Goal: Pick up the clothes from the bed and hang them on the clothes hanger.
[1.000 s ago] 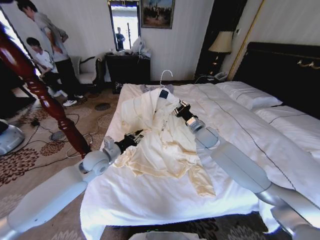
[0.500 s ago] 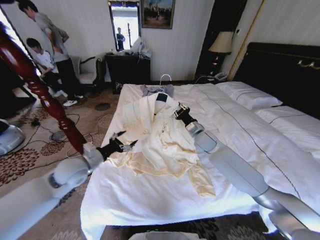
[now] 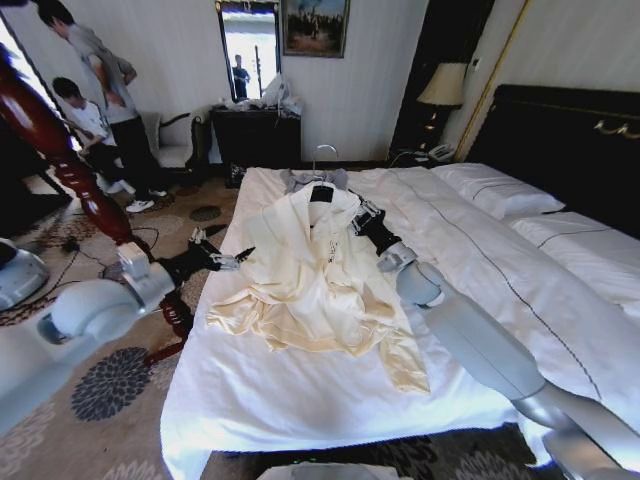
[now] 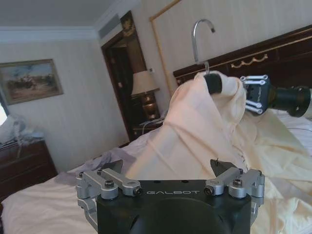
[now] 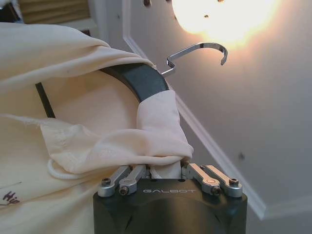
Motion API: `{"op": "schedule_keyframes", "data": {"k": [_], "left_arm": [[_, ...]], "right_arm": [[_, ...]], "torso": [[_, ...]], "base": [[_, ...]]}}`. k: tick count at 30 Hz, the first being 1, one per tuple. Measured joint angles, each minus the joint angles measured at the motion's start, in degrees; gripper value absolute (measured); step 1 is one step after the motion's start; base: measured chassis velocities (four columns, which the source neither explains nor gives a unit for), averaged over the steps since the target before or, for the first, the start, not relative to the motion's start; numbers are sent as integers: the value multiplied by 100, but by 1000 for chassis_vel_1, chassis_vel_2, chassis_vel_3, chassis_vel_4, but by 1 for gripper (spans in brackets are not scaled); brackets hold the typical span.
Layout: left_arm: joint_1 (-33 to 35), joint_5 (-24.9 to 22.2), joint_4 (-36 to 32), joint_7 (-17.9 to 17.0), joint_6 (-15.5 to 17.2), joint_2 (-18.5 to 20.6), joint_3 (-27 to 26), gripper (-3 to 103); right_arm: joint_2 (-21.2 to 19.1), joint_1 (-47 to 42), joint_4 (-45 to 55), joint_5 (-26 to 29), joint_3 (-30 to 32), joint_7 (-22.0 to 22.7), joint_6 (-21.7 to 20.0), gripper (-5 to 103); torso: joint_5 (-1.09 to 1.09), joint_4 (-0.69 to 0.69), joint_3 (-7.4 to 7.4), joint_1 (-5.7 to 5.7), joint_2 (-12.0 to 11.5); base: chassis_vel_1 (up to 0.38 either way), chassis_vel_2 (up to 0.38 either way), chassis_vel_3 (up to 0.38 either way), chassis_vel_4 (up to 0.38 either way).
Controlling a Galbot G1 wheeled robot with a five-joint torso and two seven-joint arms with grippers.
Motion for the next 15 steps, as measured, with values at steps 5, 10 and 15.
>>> {"op": "schedule_keyframes", "data": {"k": [5,10,15], "left_arm": [[-3,-486,308,1058,-140,461,-91,98],[-46,-683,590,1580,-260,557,-29,90],[-143,-583,960,2048,-458,395,1,74]], "right_arm": [[54,67,63,-355,-37,-21,198,22],[94,166,52,-455,-144,-45,289,22],[100,204,51,-477,-243,-70,290,22]], "torso": [[0,0,0,0,0],[0,2,0,0,0],[-2,2,0,1,-1]], "base": [[0,0,0,0],[0,0,0,0],[0,0,0,0]]}}
